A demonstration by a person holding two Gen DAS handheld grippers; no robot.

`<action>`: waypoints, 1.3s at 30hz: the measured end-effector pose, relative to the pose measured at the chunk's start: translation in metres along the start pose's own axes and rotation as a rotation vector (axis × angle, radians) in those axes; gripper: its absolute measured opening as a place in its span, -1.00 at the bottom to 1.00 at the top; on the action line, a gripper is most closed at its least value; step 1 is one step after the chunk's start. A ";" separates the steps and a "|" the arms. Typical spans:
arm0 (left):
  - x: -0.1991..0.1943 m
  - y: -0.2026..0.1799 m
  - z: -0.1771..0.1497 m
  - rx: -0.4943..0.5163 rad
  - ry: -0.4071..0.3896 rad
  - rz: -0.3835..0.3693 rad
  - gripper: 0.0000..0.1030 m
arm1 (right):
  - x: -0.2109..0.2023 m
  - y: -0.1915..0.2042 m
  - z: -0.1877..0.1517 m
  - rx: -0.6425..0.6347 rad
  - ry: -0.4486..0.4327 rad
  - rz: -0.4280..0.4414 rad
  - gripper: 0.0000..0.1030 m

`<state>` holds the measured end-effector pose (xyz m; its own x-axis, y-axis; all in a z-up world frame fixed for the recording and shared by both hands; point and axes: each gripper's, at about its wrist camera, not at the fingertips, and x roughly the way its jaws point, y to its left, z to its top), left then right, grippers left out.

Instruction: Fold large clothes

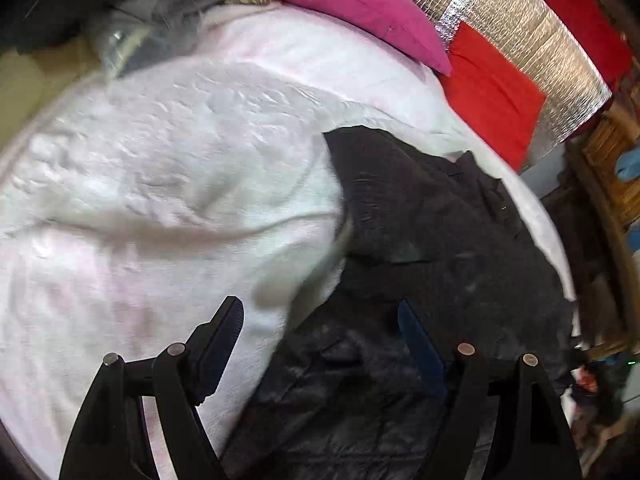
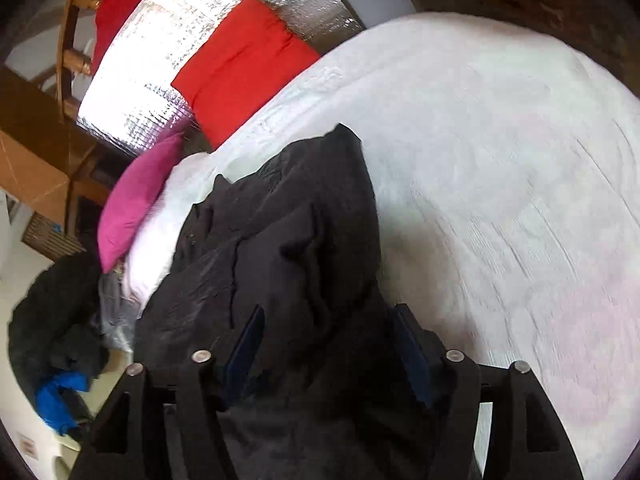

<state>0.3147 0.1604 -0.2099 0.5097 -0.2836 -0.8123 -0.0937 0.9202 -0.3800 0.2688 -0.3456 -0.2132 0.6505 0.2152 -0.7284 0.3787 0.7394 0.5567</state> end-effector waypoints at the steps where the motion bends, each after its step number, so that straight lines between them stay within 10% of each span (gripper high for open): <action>1: 0.006 -0.001 0.002 0.006 0.016 -0.021 0.57 | 0.006 0.002 0.002 -0.011 0.001 -0.014 0.45; 10: 0.028 -0.022 0.009 0.107 0.040 -0.106 0.66 | 0.045 0.014 0.007 -0.113 0.028 0.013 0.36; 12: 0.033 -0.025 0.013 0.108 0.053 -0.161 0.11 | 0.045 0.019 0.005 -0.149 0.035 0.008 0.04; 18: 0.018 -0.050 0.009 0.185 -0.008 -0.105 -0.32 | 0.024 0.041 0.004 -0.214 -0.034 0.017 -0.35; 30: 0.024 -0.049 0.002 0.190 0.047 0.009 0.18 | 0.030 0.027 0.005 -0.135 -0.006 0.012 -0.29; 32: 0.017 -0.045 0.002 0.156 0.052 -0.029 0.26 | 0.025 0.026 0.005 -0.128 -0.003 0.019 -0.15; 34: 0.012 -0.041 0.003 0.136 0.051 -0.067 0.41 | 0.025 0.022 0.005 -0.112 0.017 0.024 0.43; 39: 0.022 -0.042 -0.007 0.158 0.080 -0.020 0.49 | 0.030 0.013 0.002 -0.089 0.044 0.037 0.46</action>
<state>0.3237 0.1142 -0.2147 0.4395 -0.3175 -0.8403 0.0544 0.9432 -0.3279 0.2945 -0.3310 -0.2265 0.6330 0.2699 -0.7255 0.2932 0.7838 0.5474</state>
